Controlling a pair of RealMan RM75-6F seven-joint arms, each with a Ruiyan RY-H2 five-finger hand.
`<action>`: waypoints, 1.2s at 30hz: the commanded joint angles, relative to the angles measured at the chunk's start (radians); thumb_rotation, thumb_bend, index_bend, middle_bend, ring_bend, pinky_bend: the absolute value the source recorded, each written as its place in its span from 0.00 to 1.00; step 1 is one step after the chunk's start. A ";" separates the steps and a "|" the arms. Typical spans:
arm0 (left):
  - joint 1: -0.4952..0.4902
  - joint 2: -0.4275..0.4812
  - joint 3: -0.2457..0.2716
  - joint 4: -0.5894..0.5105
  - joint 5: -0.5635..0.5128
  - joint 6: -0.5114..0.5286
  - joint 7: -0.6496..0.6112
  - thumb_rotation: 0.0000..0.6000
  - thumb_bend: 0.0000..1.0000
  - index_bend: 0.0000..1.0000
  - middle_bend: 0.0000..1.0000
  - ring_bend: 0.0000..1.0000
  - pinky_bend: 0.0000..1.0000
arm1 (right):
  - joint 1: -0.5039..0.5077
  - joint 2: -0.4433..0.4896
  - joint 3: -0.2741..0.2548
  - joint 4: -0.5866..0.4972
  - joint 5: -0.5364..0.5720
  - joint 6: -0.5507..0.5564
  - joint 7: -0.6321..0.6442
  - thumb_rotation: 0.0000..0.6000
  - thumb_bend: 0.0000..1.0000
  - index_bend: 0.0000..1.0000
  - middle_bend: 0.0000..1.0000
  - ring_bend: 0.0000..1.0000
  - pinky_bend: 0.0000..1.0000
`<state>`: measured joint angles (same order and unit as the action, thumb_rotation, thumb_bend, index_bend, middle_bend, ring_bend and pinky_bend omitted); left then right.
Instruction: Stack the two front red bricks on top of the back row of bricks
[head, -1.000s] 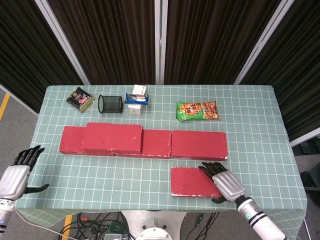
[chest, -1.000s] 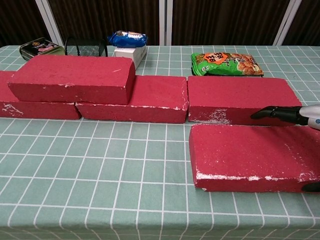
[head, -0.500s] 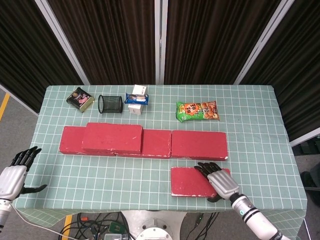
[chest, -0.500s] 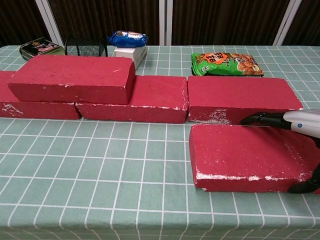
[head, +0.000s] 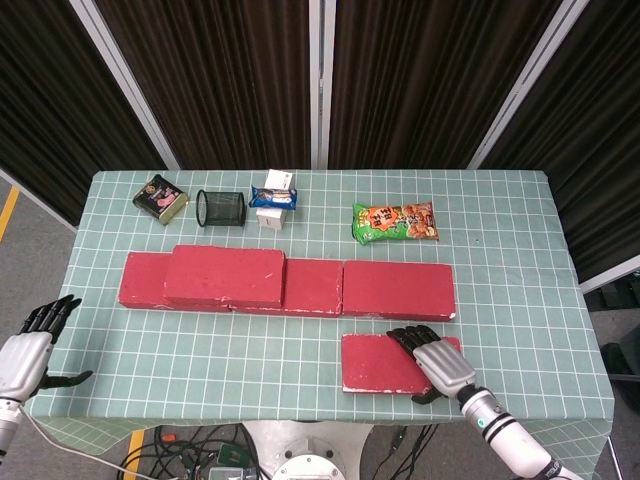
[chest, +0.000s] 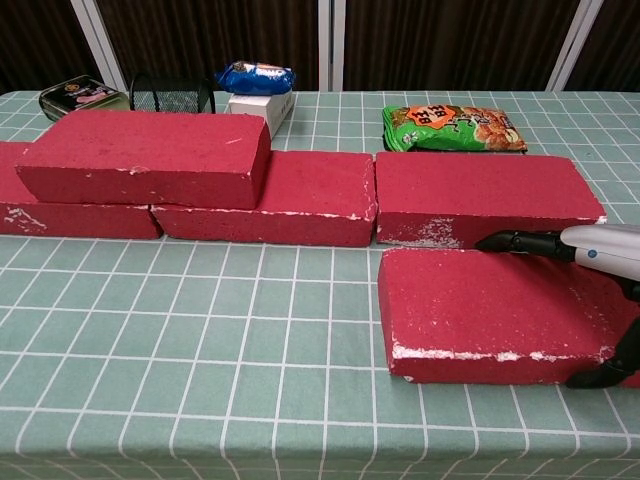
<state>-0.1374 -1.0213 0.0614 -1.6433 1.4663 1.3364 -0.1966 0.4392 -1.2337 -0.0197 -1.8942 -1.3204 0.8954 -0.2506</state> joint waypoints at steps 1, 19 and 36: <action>0.001 0.000 -0.001 0.002 0.002 -0.002 -0.002 1.00 0.00 0.02 0.00 0.00 0.00 | 0.000 -0.002 -0.003 0.004 -0.007 0.008 0.009 1.00 0.00 0.00 0.11 0.01 0.05; 0.010 0.004 -0.010 -0.005 0.013 -0.003 -0.006 1.00 0.00 0.02 0.00 0.00 0.00 | -0.012 0.045 -0.006 -0.037 -0.130 0.104 0.094 1.00 0.04 0.00 0.19 0.13 0.22; 0.017 -0.026 -0.020 0.030 0.047 0.027 -0.009 1.00 0.00 0.02 0.00 0.00 0.00 | 0.236 0.114 0.215 0.070 0.092 -0.106 0.136 1.00 0.04 0.00 0.20 0.14 0.24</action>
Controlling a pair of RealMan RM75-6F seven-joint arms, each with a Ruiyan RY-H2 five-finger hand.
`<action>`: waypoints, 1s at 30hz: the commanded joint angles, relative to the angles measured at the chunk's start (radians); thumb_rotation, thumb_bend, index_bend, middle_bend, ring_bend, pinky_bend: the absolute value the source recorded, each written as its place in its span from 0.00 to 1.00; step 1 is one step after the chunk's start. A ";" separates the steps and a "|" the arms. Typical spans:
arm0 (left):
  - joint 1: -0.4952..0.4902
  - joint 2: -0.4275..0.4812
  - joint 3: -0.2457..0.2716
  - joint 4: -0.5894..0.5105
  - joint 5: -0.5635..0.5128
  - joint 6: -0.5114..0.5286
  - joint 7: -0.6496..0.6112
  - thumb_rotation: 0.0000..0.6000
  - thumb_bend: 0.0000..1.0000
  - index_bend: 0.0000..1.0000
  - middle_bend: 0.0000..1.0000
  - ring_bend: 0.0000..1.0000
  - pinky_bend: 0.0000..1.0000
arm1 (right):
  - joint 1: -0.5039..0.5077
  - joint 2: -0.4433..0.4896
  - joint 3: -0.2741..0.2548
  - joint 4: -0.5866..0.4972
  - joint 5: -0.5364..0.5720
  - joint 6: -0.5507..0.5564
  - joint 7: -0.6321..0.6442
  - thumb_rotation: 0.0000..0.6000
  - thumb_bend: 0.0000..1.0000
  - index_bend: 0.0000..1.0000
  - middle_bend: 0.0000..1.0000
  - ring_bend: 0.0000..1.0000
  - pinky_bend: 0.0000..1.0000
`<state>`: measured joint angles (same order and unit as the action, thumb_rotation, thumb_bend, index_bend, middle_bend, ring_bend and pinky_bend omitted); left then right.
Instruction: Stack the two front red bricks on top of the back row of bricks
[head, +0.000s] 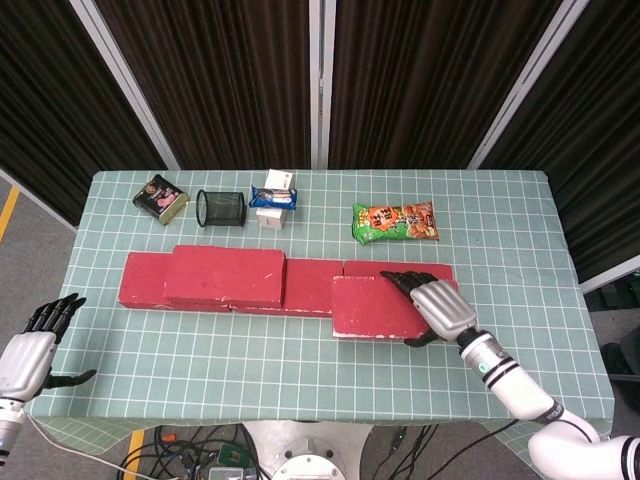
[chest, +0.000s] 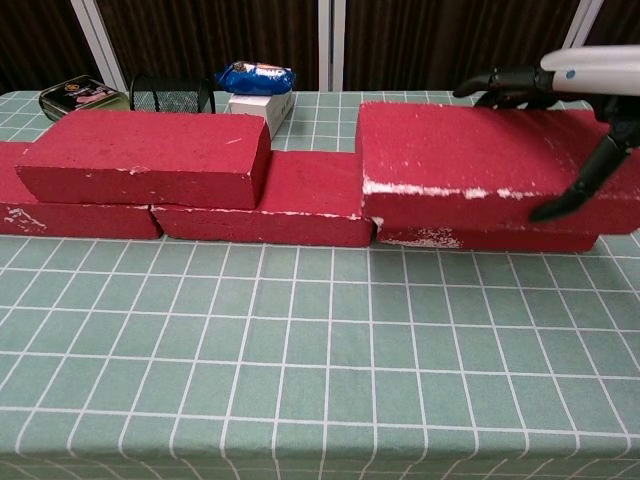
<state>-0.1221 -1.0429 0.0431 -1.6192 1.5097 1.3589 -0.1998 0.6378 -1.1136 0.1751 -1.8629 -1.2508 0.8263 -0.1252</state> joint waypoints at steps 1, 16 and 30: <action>0.003 -0.007 -0.003 0.009 0.005 0.008 -0.009 1.00 0.00 0.02 0.00 0.00 0.00 | 0.055 -0.013 0.022 0.057 0.027 -0.058 0.007 1.00 0.04 0.00 0.20 0.14 0.24; 0.011 -0.026 -0.008 0.039 0.013 0.025 -0.036 1.00 0.00 0.02 0.00 0.00 0.00 | 0.211 -0.122 0.054 0.227 0.158 -0.198 0.040 1.00 0.04 0.00 0.20 0.14 0.24; 0.013 -0.036 -0.002 0.078 0.016 0.013 -0.087 1.00 0.00 0.02 0.00 0.00 0.00 | 0.308 -0.232 0.031 0.248 0.365 -0.134 -0.085 1.00 0.02 0.00 0.21 0.14 0.23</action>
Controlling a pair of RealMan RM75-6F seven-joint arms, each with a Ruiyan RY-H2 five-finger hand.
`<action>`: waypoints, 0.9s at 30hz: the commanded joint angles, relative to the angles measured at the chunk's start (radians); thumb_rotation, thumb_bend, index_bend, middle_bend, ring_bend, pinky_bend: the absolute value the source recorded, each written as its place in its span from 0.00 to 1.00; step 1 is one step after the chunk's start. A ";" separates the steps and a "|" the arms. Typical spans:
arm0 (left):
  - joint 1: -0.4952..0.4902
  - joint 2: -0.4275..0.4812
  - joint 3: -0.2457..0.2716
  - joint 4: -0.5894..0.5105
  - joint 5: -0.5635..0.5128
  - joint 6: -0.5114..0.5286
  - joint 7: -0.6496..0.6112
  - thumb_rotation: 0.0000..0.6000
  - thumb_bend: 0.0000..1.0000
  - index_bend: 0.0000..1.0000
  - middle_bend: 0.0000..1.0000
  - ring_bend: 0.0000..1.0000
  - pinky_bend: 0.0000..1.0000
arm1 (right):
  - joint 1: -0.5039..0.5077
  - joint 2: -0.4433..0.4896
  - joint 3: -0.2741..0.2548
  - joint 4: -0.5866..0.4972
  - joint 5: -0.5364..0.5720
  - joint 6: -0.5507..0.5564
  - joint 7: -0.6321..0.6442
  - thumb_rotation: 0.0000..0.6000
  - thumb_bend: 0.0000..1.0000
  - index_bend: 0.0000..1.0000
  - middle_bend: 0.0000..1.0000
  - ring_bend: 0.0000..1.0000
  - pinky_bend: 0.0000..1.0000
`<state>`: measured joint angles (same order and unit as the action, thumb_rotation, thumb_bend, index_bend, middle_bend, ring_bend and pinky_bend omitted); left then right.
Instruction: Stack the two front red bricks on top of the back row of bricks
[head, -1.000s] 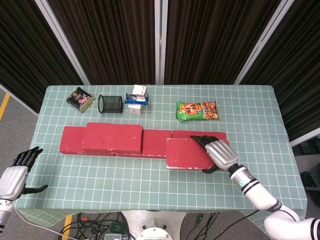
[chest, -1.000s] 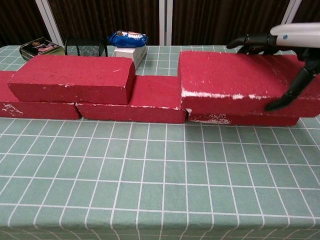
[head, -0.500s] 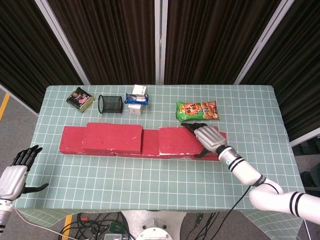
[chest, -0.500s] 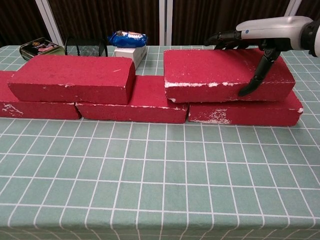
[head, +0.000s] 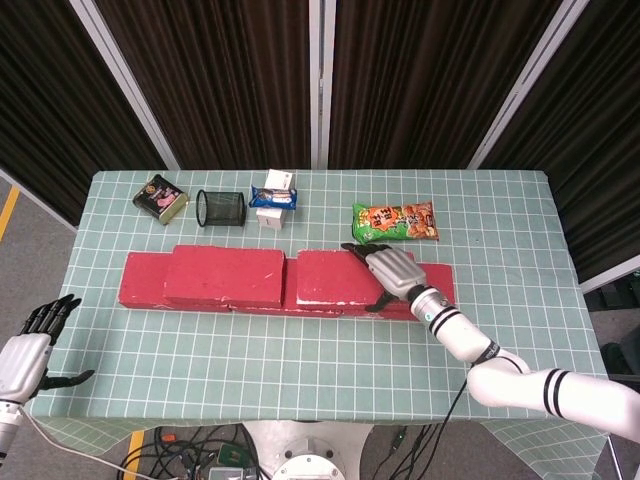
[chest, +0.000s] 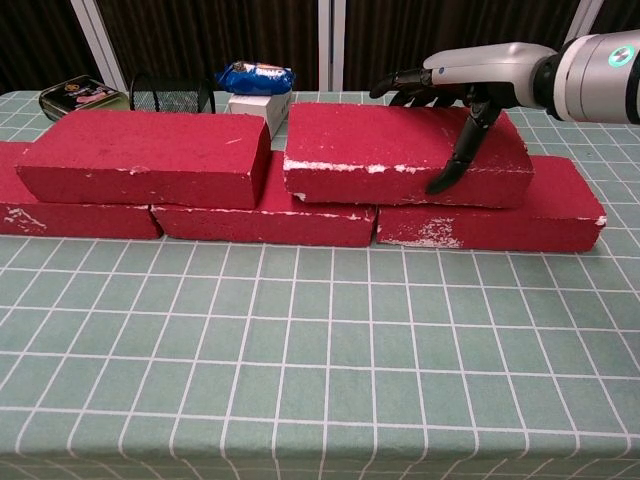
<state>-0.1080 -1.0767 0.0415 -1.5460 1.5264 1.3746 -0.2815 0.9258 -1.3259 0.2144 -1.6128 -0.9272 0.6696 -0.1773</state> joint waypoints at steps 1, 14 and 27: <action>-0.001 -0.003 0.000 0.007 -0.001 -0.004 -0.008 1.00 0.00 0.02 0.00 0.00 0.00 | 0.028 -0.023 -0.010 -0.005 0.059 0.029 -0.046 1.00 0.01 0.00 0.21 0.14 0.22; -0.004 -0.003 0.007 0.028 0.006 -0.019 -0.057 1.00 0.00 0.02 0.00 0.00 0.00 | 0.100 -0.002 -0.028 -0.044 0.205 0.021 -0.104 1.00 0.01 0.00 0.19 0.14 0.22; -0.007 -0.004 0.008 0.028 0.008 -0.025 -0.054 1.00 0.00 0.02 0.00 0.00 0.00 | 0.123 -0.014 -0.044 -0.029 0.216 0.019 -0.082 1.00 0.01 0.00 0.19 0.14 0.21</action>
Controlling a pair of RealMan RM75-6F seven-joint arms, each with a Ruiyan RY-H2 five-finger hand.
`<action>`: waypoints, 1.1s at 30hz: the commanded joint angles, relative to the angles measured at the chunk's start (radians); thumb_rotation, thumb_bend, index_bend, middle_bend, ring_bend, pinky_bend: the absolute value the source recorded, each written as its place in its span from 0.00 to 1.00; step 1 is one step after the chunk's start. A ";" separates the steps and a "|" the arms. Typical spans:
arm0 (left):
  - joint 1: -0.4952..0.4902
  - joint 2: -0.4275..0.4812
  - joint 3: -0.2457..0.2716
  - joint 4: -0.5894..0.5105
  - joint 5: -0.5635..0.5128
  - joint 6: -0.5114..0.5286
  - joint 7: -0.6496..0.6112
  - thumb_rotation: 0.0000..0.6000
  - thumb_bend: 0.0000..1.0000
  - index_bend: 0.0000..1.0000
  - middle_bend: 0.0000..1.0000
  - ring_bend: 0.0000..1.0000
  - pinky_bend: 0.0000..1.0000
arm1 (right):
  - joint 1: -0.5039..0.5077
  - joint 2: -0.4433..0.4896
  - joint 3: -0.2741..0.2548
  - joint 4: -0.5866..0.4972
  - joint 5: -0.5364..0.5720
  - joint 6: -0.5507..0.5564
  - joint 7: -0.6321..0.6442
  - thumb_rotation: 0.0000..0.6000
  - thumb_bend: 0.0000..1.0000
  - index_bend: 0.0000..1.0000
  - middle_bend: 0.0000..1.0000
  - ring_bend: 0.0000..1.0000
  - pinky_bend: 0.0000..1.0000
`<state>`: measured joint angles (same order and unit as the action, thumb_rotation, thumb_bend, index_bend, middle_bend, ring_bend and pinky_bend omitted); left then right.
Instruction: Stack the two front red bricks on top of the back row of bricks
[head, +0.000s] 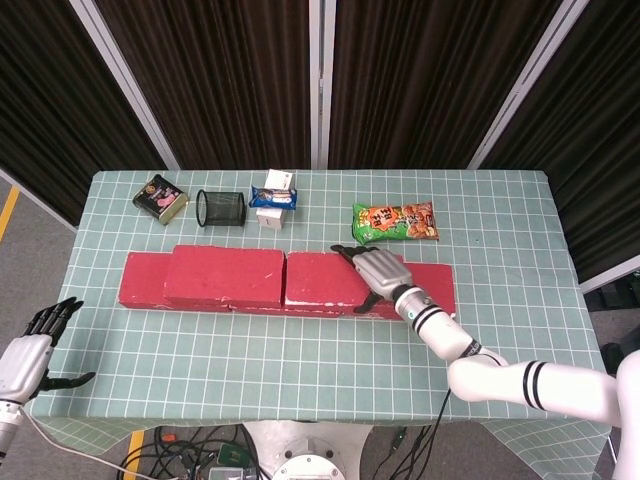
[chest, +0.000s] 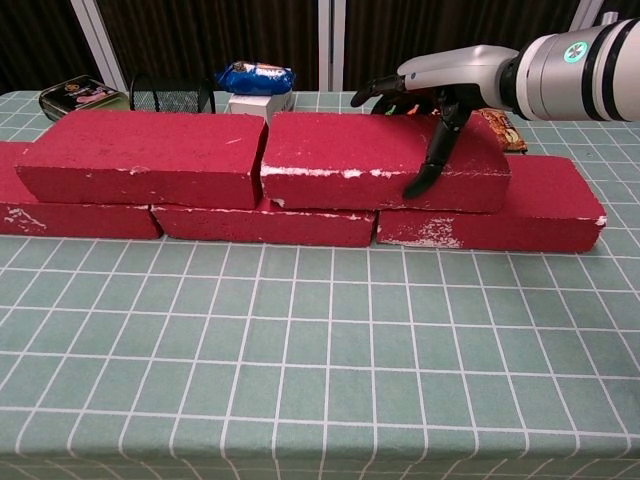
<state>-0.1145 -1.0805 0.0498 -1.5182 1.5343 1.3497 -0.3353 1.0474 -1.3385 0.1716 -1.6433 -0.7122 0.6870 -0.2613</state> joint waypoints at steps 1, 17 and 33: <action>0.000 0.000 0.000 0.000 0.001 0.000 0.000 1.00 0.00 0.02 0.00 0.00 0.00 | 0.003 -0.003 -0.003 0.002 0.003 0.003 0.001 1.00 0.01 0.00 0.19 0.14 0.21; 0.002 0.002 0.001 0.005 0.001 0.003 -0.010 1.00 0.00 0.02 0.00 0.00 0.00 | 0.028 -0.022 -0.023 0.010 0.035 0.020 -0.008 1.00 0.01 0.00 0.17 0.14 0.19; 0.000 0.001 0.003 0.009 0.002 -0.002 -0.024 1.00 0.00 0.02 0.00 0.00 0.00 | 0.034 -0.019 -0.028 0.001 0.048 0.038 -0.007 1.00 0.01 0.00 0.16 0.13 0.18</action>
<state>-0.1143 -1.0793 0.0524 -1.5088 1.5364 1.3473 -0.3591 1.0809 -1.3578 0.1435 -1.6424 -0.6647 0.7253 -0.2685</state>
